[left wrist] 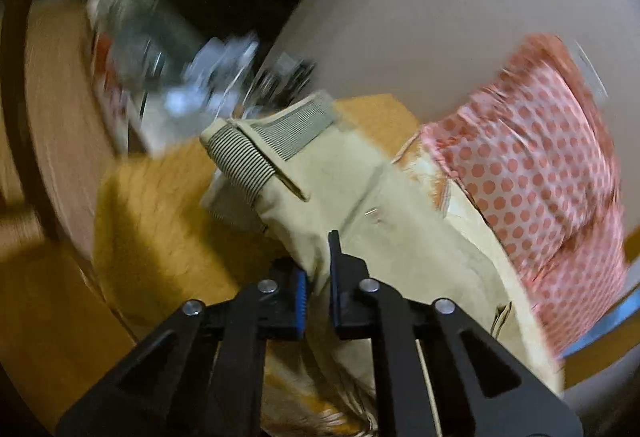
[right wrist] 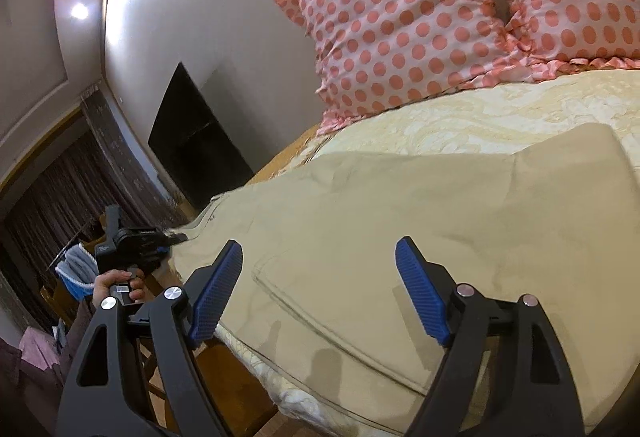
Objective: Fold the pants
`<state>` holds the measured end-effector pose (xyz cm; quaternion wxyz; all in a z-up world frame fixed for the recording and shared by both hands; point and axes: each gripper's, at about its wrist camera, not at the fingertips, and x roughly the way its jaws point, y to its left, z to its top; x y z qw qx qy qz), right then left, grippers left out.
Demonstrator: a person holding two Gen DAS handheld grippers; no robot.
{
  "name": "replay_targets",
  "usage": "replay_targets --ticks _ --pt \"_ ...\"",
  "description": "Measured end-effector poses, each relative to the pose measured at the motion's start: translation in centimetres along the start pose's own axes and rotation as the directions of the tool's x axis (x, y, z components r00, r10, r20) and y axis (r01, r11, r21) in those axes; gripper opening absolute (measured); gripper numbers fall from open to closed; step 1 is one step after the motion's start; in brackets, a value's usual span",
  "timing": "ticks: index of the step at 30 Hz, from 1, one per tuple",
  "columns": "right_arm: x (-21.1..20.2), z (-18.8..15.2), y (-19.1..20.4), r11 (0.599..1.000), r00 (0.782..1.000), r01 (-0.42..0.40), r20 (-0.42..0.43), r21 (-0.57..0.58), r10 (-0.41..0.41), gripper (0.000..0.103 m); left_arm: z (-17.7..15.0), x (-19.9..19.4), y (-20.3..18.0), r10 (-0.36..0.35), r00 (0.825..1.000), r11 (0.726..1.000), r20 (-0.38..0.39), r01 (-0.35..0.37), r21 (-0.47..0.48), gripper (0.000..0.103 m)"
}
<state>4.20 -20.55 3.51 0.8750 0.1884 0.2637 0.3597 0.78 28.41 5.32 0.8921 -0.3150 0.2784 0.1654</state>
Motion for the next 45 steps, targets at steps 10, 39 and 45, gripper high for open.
replay_targets --ticks 10,39,45 --pt "-7.7 1.2 -5.7 0.978 0.967 0.155 0.181 0.139 -0.179 0.083 -7.2 -5.0 -25.6 -0.443 0.883 0.671 -0.153 0.440 0.597 0.006" --pt "-4.3 4.2 -13.4 0.906 0.920 0.379 -0.184 0.187 -0.347 0.050 -11.2 8.7 -23.2 -0.234 0.746 0.699 -0.623 0.575 0.425 0.069" --pt "-4.4 3.8 -14.5 0.944 0.967 0.210 -0.199 0.253 -0.162 0.016 -11.3 9.6 -23.9 -0.203 0.743 0.691 -0.638 0.570 0.444 0.048"
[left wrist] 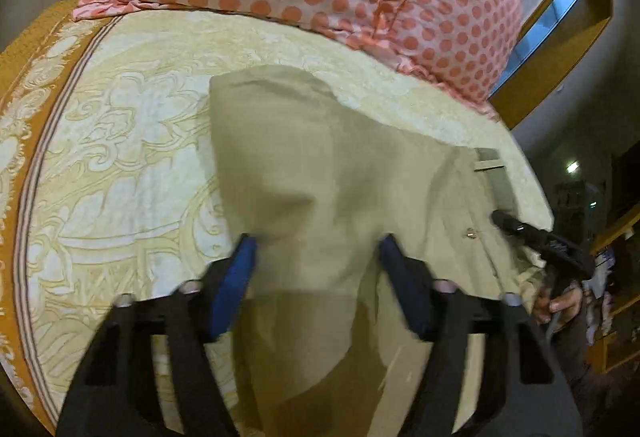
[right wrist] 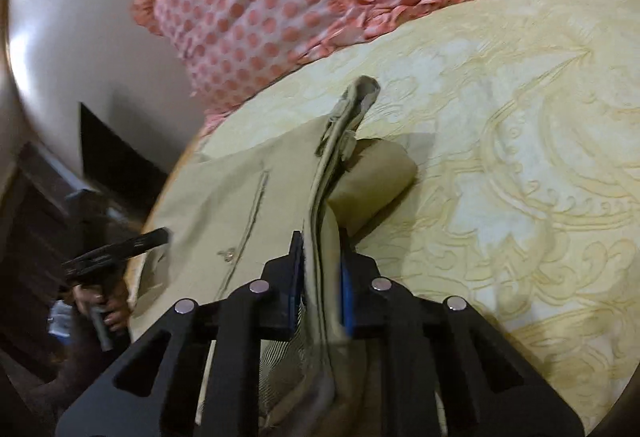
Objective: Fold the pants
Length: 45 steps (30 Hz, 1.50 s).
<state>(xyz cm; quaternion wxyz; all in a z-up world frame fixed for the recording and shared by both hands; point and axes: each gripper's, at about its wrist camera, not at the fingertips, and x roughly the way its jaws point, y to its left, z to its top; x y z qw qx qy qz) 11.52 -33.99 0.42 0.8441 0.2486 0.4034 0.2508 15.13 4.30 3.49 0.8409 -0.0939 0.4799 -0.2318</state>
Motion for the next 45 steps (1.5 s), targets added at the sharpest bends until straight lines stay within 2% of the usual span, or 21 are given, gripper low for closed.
replay_targets --ticks 1,2,3,10,13,15,17,18,20,21,23,25,26,28,29,31,35,37,38,41,45 --pt "-0.1 0.2 -0.2 1.000 1.000 -0.029 0.001 0.010 0.029 0.014 0.0 0.0 0.0 -0.002 1.000 1.000 -0.001 0.002 0.008 0.028" --pt "-0.3 0.5 -0.4 0.998 0.998 -0.061 0.005 0.029 0.061 0.013 0.2 -0.1 0.1 -0.028 1.000 1.000 0.004 0.028 0.002 0.016" --pt "-0.5 1.0 -0.6 0.994 0.995 -0.099 0.014 0.051 0.098 0.012 0.5 -0.2 0.0 -0.044 0.999 0.999 0.009 0.044 -0.006 0.013" --pt "-0.2 6.7 1.0 0.998 0.991 -0.055 0.121 -0.023 0.057 0.010 5.3 0.1 -2.5 0.051 0.988 0.994 0.143 -0.064 0.084 0.006" --pt "0.7 9.2 0.7 0.998 0.981 0.059 0.189 -0.021 -0.054 0.010 8.1 2.2 -3.3 0.140 0.967 0.981 0.211 -0.164 0.101 0.007" --pt "2.3 10.0 0.3 0.983 0.973 0.179 0.156 -0.039 -0.171 0.016 8.9 3.8 -3.5 0.230 0.953 0.960 0.197 -0.256 0.113 0.012" --pt "3.2 10.0 -0.3 0.932 0.929 0.362 0.083 -0.026 -0.359 0.034 8.7 3.9 -3.0 0.265 0.949 0.956 0.172 -0.282 0.080 0.024" --pt "2.3 9.6 -0.4 0.922 0.918 0.386 0.103 -0.014 -0.383 0.034 8.1 2.7 -2.8 0.285 0.938 0.951 0.199 -0.302 0.061 0.024" --pt "-0.2 8.5 0.2 0.942 0.927 0.336 0.182 -0.016 -0.328 0.046 6.7 0.4 -3.0 0.305 0.915 0.943 0.263 -0.329 0.054 0.039" --pt "-1.1 7.9 0.6 0.954 0.936 0.299 0.203 -0.025 -0.288 0.049 5.7 -1.1 -3.2 0.264 0.919 0.956 0.293 -0.290 0.051 0.041" --pt "-1.8 6.5 2.1 0.980 0.967 0.184 0.193 -0.073 -0.167 0.051 4.5 -2.0 -3.8 0.155 0.950 0.982 0.272 -0.178 0.062 0.043" --pt "-0.8 5.8 2.5 0.988 0.984 0.132 0.127 -0.078 -0.121 0.057 3.2 -0.7 -4.9 0.063 0.981 0.993 0.181 -0.080 0.088 0.044" --pt "0.2 5.3 2.2 0.990 0.989 0.124 0.083 -0.061 -0.119 0.066 3.0 0.3 -5.2 0.057 0.988 0.993 0.141 -0.070 0.090 0.044" --pt "2.3 4.8 1.0 0.983 0.983 0.181 0.014 -0.017 -0.181 0.067 2.8 3.8 -5.0 0.114 0.993 0.990 0.032 -0.116 0.079 0.038" --pt "2.1 4.8 0.9 0.980 0.980 0.195 0.054 -0.023 -0.194 0.068 2.7 3.8 -5.1 0.143 0.985 0.984 0.091 -0.152 0.092 0.036" --pt "1.6 4.8 1.2 0.967 0.966 0.255 0.039 0.000 -0.255 0.068 2.5 3.3 -5.5 0.184 0.979 0.977 0.086 -0.192 0.089 0.033" --pt "-1.6 1.4 4.8 0.920 0.918 0.384 0.142 -0.076 -0.371 0.100 -0.8 -0.7 -7.2 0.207 0.961 0.968 0.185 -0.228 0.104 0.088" --pt "-2.5 -1.4 7.1 0.882 0.882 0.452 0.214 -0.134 -0.419 0.102 -3.4 -2.5 -7.9 0.269 0.934 0.948 0.235 -0.300 0.106 0.101" --pt "-2.5 -2.4 7.9 0.866 0.870 0.474 0.240 -0.158 -0.432 0.102 -5.2 -3.2 -8.2 0.321 0.912 0.933 0.257 -0.351 0.083 0.101" --pt "-1.5 -5.4 9.8 0.829 0.850 0.510 0.279 -0.228 -0.446 0.102 -8.0 -3.3 -8.5 0.377 0.895 0.917 0.240 -0.397 0.039 0.101" --pt "0.9 -7.7 10.9 0.778 0.824 0.561 0.284 -0.283 -0.490 0.102 -9.8 -2.0 -8.1 0.373 0.908 0.923 0.191 -0.384 0.025 0.101"
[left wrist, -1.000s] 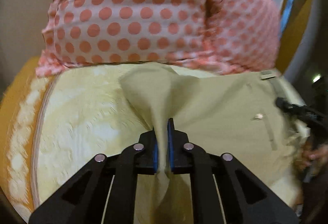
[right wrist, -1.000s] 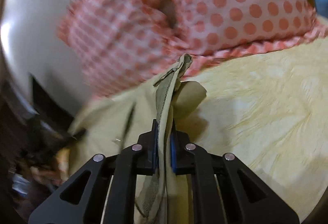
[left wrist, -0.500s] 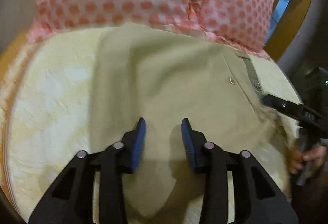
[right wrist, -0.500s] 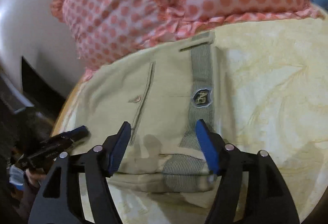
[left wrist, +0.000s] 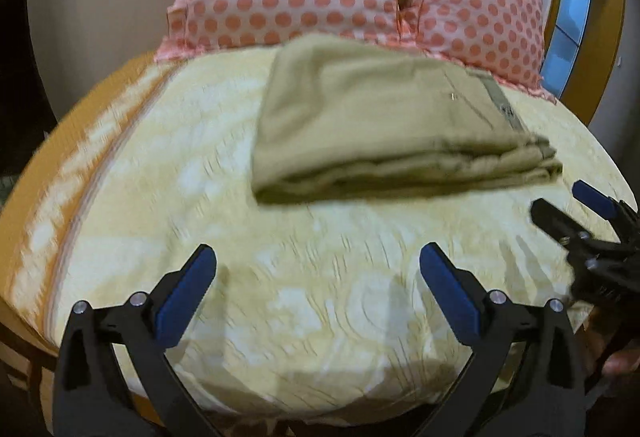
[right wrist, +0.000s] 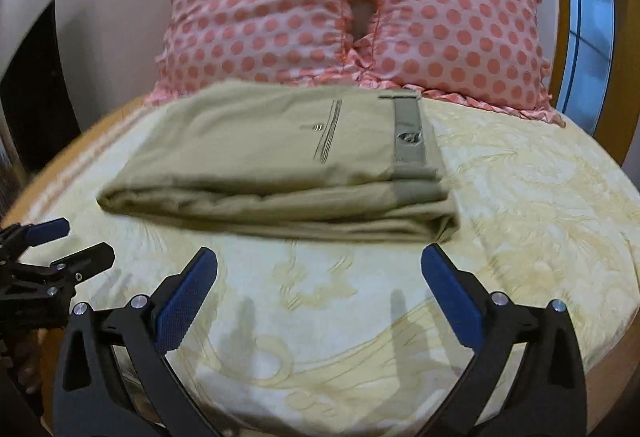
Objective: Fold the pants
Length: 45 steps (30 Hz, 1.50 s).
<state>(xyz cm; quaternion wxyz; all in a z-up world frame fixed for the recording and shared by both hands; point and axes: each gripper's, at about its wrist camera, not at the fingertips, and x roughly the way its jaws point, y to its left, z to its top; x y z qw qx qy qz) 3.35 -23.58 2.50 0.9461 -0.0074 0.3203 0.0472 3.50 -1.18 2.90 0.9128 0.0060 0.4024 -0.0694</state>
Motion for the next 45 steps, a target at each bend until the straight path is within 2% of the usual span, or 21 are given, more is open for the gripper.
replay_targets --ticks 1,3,6,8,10,18,45 --pt "0.3 -0.3 0.3 1.000 1.000 0.019 -0.010 -0.012 -0.019 0.102 -0.2 0.3 0.0 0.009 1.000 1.000 -0.003 -0.009 0.005 0.101" --pt "0.2 -0.7 0.8 1.000 1.000 0.024 -0.019 -0.019 -0.024 0.102 -0.6 0.2 -0.7 0.069 0.998 0.997 0.011 -0.069 0.040 0.101" --pt "0.9 -1.3 0.6 1.000 0.999 0.011 -0.042 0.016 -0.010 0.102 -0.9 0.1 -0.6 0.064 0.998 0.998 0.025 -0.064 0.027 0.101" --pt "0.7 -1.8 0.1 0.999 1.000 0.011 -0.015 0.053 -0.011 0.102 -0.9 0.1 -0.5 0.062 0.998 0.998 0.032 -0.063 0.026 0.101" --pt "0.6 -2.0 0.1 0.998 0.999 0.034 -0.004 0.048 -0.034 0.102 -1.1 0.0 -0.4 0.061 0.997 0.998 0.042 -0.062 0.027 0.101" --pt "0.6 -2.3 0.3 0.998 0.999 0.037 0.033 0.048 -0.038 0.102 -1.3 0.0 -0.4 0.062 0.996 0.998 0.062 -0.064 0.025 0.101" --pt "0.7 -2.3 0.4 0.998 0.999 0.040 0.032 0.051 -0.042 0.102 -1.3 0.0 -0.3 0.062 0.996 0.998 0.064 -0.064 0.026 0.101"
